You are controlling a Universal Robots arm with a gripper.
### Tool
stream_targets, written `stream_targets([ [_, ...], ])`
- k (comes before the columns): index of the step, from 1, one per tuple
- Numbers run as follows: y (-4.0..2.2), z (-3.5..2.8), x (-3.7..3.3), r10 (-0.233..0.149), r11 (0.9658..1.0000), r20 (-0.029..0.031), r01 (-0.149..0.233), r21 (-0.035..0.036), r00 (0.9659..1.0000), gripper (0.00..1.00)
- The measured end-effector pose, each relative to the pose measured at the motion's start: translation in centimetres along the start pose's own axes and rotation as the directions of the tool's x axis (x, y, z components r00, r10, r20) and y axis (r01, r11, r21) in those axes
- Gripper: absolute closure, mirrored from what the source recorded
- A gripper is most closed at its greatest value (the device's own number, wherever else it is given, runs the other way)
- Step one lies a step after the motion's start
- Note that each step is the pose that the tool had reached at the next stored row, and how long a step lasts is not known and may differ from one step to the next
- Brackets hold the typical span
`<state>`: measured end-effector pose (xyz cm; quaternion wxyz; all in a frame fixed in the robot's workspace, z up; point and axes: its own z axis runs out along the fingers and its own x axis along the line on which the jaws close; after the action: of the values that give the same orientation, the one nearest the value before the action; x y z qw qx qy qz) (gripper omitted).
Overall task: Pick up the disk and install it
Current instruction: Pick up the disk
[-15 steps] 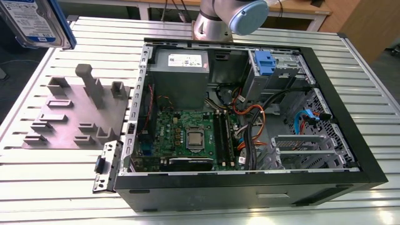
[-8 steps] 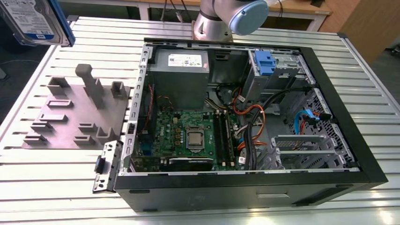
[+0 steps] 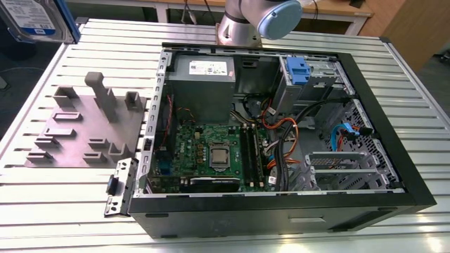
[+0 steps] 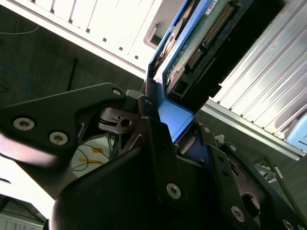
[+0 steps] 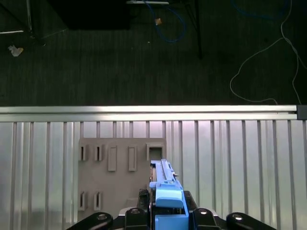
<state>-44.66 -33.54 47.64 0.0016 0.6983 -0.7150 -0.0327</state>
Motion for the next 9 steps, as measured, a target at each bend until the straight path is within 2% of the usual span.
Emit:
stream_targets([
  [5,0.07,-1.53,-0.06,0.000,1.0000,0.0001,0.000,-0.0001,1.0000,0.64],
  [7,0.08,-1.80,-0.06,0.000,1.0000,0.0000,0.000,-0.0003,1.0000,0.64],
  [9,0.07,-1.81,0.13,0.000,1.0000,0.0001,0.000,-0.0002,1.0000,0.64],
])
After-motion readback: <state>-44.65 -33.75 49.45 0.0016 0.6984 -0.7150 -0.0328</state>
